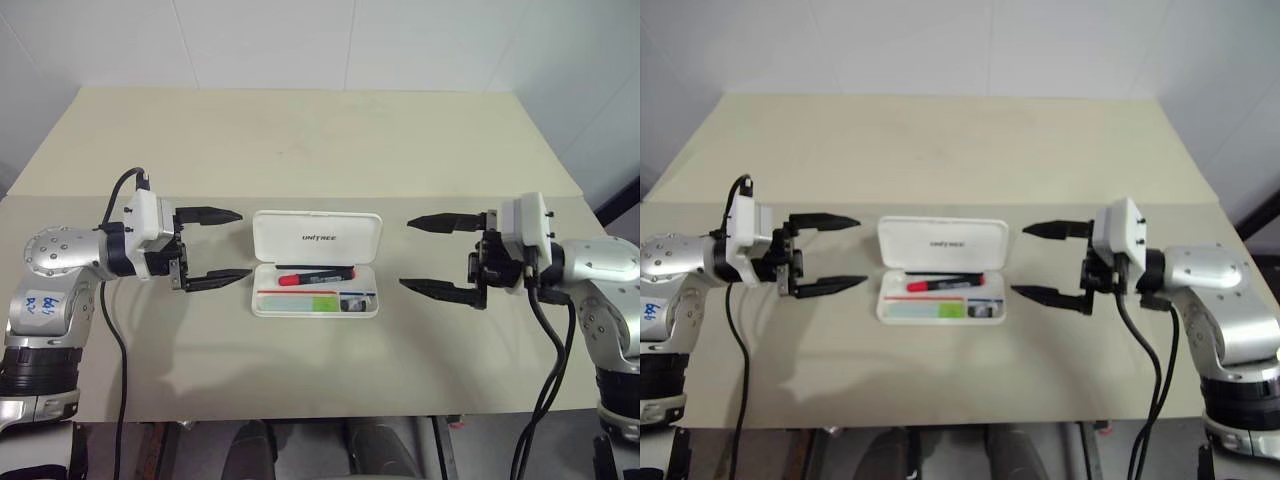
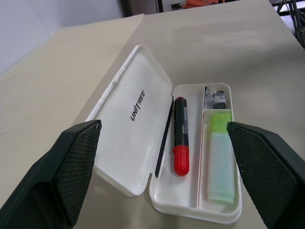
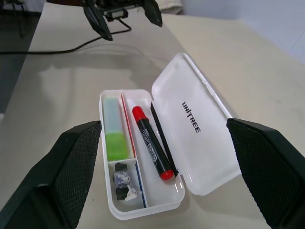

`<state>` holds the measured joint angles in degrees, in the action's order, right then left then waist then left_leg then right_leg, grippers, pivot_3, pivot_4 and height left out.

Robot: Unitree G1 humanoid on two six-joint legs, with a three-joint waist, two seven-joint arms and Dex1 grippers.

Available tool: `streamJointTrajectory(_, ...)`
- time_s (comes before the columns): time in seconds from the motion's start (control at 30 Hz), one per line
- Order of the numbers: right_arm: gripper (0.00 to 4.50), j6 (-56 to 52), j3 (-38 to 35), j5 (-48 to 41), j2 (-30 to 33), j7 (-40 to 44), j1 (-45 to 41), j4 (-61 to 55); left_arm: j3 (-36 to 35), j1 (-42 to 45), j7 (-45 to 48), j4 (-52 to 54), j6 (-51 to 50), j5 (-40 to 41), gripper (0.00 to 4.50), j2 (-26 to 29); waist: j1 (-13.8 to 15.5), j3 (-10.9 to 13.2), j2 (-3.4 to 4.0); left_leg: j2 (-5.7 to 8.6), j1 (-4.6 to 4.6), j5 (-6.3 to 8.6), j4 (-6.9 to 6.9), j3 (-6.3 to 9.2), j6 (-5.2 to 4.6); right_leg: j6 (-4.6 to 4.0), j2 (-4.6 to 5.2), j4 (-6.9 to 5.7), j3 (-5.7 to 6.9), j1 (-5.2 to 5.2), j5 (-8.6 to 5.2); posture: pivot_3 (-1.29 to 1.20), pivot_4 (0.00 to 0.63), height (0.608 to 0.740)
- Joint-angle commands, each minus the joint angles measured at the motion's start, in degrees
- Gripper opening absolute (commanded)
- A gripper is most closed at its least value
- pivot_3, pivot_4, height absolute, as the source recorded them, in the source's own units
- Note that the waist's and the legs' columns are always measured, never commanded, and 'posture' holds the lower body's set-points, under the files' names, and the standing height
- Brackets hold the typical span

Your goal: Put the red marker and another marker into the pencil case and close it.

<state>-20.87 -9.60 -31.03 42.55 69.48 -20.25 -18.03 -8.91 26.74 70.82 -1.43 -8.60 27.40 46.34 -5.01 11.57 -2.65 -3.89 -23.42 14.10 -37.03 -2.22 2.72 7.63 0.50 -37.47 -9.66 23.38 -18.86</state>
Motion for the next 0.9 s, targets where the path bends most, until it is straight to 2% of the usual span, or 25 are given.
streamJointTrajectory(0.03,4.49,1.97,-1.91,-1.96,0.45,-0.13,1.06,-1.82,-1.08,1.93,2.2,-0.97,0.27,1.57,4.31,0.89,0.04,0.0,0.0,0.01,0.0,0.0,-0.01,-0.02,0.0,0.0,0.01,0.0,-0.02,-0.01,0.0,0.0,0.15,0.74)
streamJointTrajectory(0.13,4.5,2.43,-2.71,-3.03,0.7,0.03,1.71,-0.49,-0.94,2.72,3.52,-2.04,0.82,1.43,3.59,0.65,0.1,0.0,0.0,0.01,0.0,0.0,-0.04,-0.03,0.0,0.02,0.02,0.02,-0.03,-0.02,0.01,0.0,0.15,0.74)
streamJointTrajectory(0.47,4.5,3.53,-2.24,-2.22,1.33,-0.76,1.88,2.67,-0.85,4.37,3.57,-5.49,2.34,0.11,0.21,-0.11,0.18,0.0,0.0,0.01,0.0,0.0,-0.01,-0.02,0.0,0.01,0.03,0.03,-0.03,-0.02,0.01,0.0,0.15,0.74)
streamJointTrajectory(0.5,4.5,3.99,-2.08,-1.95,1.32,-0.73,2.04,2.87,-0.91,4.74,3.04,-5.8,2.19,0.18,0.01,-0.45,0.16,0.0,0.0,0.01,0.0,0.0,0.0,-0.02,0.0,0.01,0.02,0.03,-0.03,-0.02,0.01,0.0,0.15,0.74)
streamJointTrajectory(0.9,4.5,6.93,-0.02,-0.33,0.39,-1.53,1.6,4.64,-0.16,13.8,-9.05,-16.82,5.56,-6.2,0.01,-5.43,0.06,0.0,0.0,0.03,-0.01,0.0,-0.02,-0.02,0.0,0.08,0.02,0.03,-0.04,-0.03,0.04,0.0,0.15,0.74)
